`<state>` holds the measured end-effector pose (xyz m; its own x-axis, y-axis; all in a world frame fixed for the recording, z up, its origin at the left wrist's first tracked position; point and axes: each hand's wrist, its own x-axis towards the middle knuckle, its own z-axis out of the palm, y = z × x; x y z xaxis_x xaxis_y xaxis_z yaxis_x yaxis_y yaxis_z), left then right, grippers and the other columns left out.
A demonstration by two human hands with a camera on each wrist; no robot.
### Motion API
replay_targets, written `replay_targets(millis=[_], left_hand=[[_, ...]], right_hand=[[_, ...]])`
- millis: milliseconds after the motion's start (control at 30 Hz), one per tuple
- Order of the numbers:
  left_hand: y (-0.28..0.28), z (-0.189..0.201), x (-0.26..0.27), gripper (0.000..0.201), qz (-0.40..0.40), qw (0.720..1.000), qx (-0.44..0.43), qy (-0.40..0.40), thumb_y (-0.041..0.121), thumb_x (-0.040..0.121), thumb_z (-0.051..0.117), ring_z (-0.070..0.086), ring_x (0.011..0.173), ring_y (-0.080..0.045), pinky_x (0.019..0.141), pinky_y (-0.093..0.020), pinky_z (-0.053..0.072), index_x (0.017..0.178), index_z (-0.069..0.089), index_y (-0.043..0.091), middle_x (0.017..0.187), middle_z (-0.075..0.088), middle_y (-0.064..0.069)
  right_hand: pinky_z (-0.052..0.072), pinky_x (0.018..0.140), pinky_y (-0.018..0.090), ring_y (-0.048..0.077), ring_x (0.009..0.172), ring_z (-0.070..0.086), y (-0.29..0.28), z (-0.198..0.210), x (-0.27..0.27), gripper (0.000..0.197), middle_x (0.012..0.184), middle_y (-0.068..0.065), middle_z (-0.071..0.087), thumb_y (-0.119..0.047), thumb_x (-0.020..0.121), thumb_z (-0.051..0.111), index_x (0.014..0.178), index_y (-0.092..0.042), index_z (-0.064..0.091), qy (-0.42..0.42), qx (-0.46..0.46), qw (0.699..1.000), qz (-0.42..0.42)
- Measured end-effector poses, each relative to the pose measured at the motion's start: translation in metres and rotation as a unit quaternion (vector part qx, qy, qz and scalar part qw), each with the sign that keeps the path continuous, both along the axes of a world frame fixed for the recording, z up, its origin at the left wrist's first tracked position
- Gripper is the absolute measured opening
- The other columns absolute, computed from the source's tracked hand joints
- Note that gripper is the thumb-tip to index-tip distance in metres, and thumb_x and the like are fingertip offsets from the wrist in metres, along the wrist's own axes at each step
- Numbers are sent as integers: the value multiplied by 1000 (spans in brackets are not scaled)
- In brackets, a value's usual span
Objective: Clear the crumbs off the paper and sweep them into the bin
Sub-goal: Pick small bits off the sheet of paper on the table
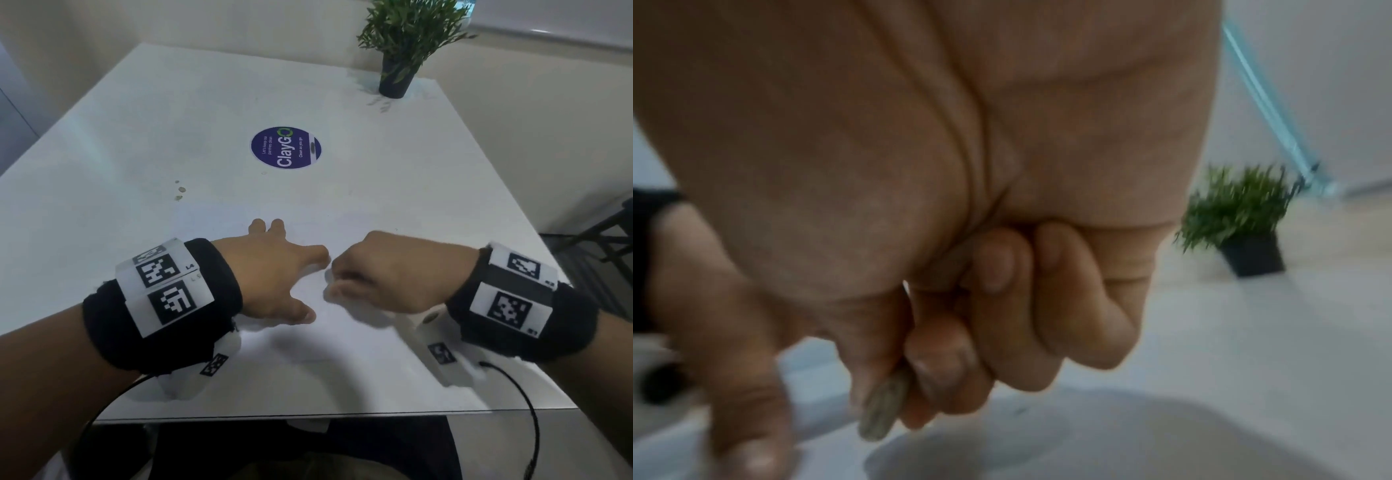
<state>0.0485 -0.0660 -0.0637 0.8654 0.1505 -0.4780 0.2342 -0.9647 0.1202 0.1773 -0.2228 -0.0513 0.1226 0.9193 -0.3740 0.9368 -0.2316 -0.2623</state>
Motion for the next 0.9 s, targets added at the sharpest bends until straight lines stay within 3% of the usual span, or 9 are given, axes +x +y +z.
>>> replay_targets(millis=[100, 233, 367, 500, 633, 767, 833, 900], left_hand=[[0, -2, -1, 70, -1, 1000, 2, 3, 71, 80, 58, 29, 126, -32, 92, -51, 48, 138, 24, 56, 128, 32, -10], [0, -3, 0, 73, -6, 1000, 6, 5, 72, 80, 58, 31, 120, -32, 91, -51, 49, 141, 22, 54, 127, 31, -11], [2, -5, 0, 80, -12, 1000, 8, 6, 75, 75, 58, 27, 131, -36, 94, -53, 47, 142, 18, 56, 141, 26, -16], [2, -6, -1, 84, -12, 1000, 9, 9, 77, 75, 58, 23, 137, -38, 97, -54, 46, 144, 13, 58, 151, 18, -20], [4, -8, 0, 84, -10, 1000, 7, 7, 77, 75, 58, 21, 139, -39, 97, -54, 46, 144, 13, 57, 153, 15, -21], [3, -8, -2, 85, -10, 1000, 6, 0, 77, 73, 58, 24, 136, -38, 96, -54, 47, 143, 13, 59, 151, 19, -19], [3, -8, -2, 86, -10, 1000, 11, 1, 78, 73, 57, 23, 138, -38, 97, -55, 46, 143, 12, 59, 152, 18, -20], [3, -7, -1, 85, -11, 1000, 12, 1, 79, 72, 56, 26, 136, -38, 96, -55, 46, 142, 13, 58, 150, 20, -20]], right_hand=[[48, 72, 37, 12, 66, 53, 0, -1, 6, 40, 67, -4, 59, -44, 102, 48, 69, -22, 52, -12, -14, 1000, -10], [49, 78, 37, 20, 79, 54, -4, 5, 33, 39, 73, -11, 54, -46, 103, 48, 67, -29, 48, -74, -16, 993, -85], [43, 67, 29, 7, 65, 51, -2, 1, 1, 40, 66, -8, 55, -45, 103, 48, 67, -27, 49, -12, 6, 1000, -7], [49, 73, 37, 12, 68, 55, -4, -2, 6, 41, 70, -4, 61, -45, 102, 48, 70, -21, 53, -11, -10, 1000, -17], [52, 82, 42, 20, 79, 56, -5, 4, 28, 40, 75, -7, 59, -48, 102, 49, 66, -29, 49, -69, -11, 993, -96], [48, 70, 32, 9, 64, 51, -4, 2, -8, 41, 65, -7, 55, -45, 103, 49, 66, -27, 48, -2, 1, 1000, -12], [49, 71, 36, 9, 63, 51, -5, 0, -12, 40, 66, -4, 57, -44, 103, 48, 69, -22, 50, -1, -13, 1000, 6], [50, 77, 40, 9, 68, 52, -5, 1, 4, 40, 70, -5, 59, -44, 103, 48, 68, -23, 51, -21, -19, 999, -31]])
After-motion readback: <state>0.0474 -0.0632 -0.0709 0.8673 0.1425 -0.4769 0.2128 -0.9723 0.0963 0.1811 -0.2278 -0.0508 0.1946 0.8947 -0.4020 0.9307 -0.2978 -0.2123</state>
